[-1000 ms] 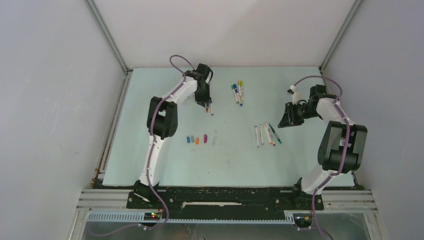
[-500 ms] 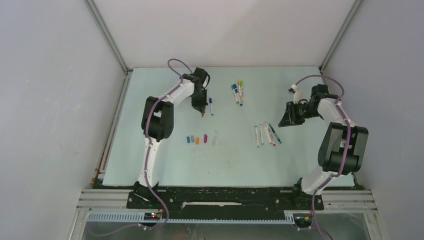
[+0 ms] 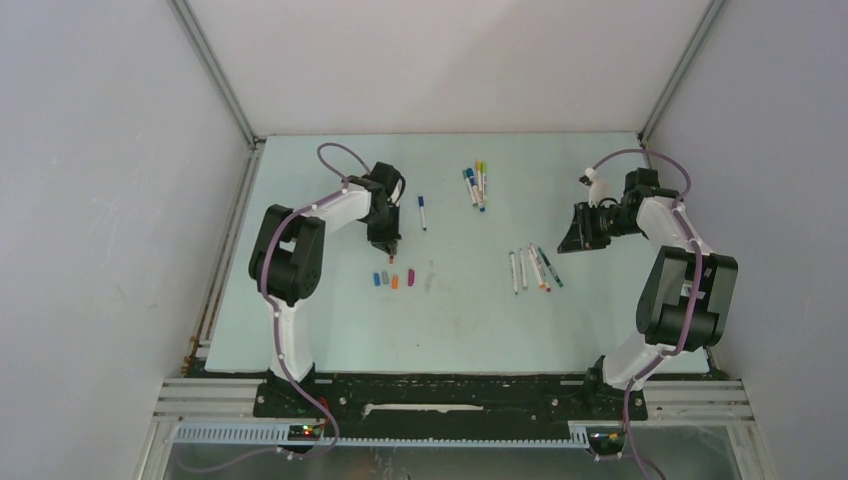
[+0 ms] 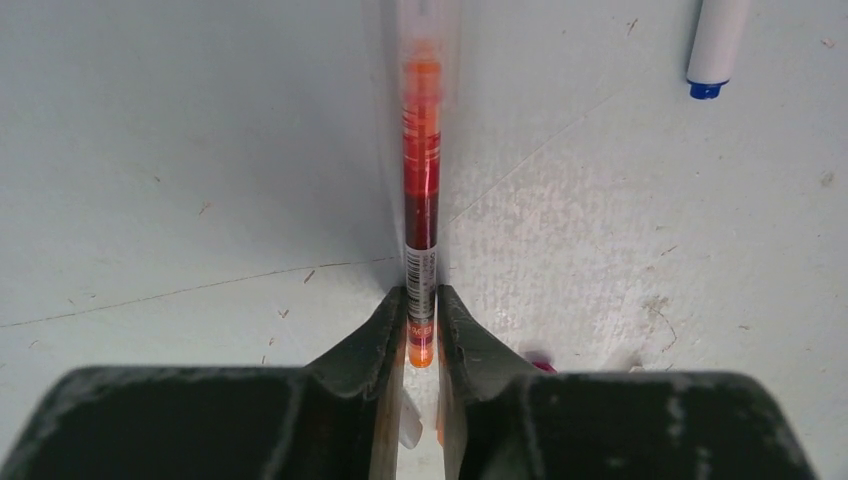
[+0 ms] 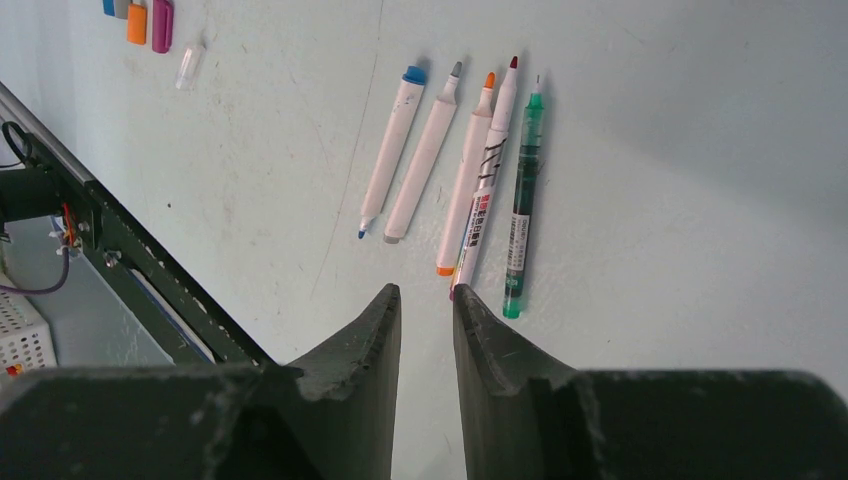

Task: Open the pen caps
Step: Move the pen to the center of the board, then pick up the pen from the center of the board.

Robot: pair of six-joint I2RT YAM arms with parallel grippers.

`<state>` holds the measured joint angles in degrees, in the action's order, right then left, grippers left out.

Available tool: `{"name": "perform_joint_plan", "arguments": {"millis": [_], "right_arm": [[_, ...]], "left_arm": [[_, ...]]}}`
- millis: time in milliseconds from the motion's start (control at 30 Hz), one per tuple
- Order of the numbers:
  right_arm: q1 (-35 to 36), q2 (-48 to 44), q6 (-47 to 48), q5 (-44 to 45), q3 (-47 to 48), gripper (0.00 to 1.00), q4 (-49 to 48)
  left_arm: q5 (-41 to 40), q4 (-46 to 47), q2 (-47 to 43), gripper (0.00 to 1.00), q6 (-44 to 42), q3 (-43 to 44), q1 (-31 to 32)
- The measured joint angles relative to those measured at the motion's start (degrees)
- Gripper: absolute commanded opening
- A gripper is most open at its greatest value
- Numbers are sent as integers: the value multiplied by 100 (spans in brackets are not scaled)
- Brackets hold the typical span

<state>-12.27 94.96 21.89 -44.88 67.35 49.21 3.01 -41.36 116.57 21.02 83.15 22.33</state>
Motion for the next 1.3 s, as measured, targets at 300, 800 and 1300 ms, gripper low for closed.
{"name": "perform_joint_plan", "arguments": {"millis": [300, 800, 1300], "right_arm": [[-2, 0, 20, -22, 0, 29, 2], [-52, -7, 61, -42, 0, 29, 7], [-59, -581, 638, -918, 0, 30, 378]], "left_arm": [[-22, -203, 157, 27, 2, 267, 2], [-107, -437, 525, 3, -9, 841, -2], [313, 1362, -1401, 0, 44, -940, -7]]}}
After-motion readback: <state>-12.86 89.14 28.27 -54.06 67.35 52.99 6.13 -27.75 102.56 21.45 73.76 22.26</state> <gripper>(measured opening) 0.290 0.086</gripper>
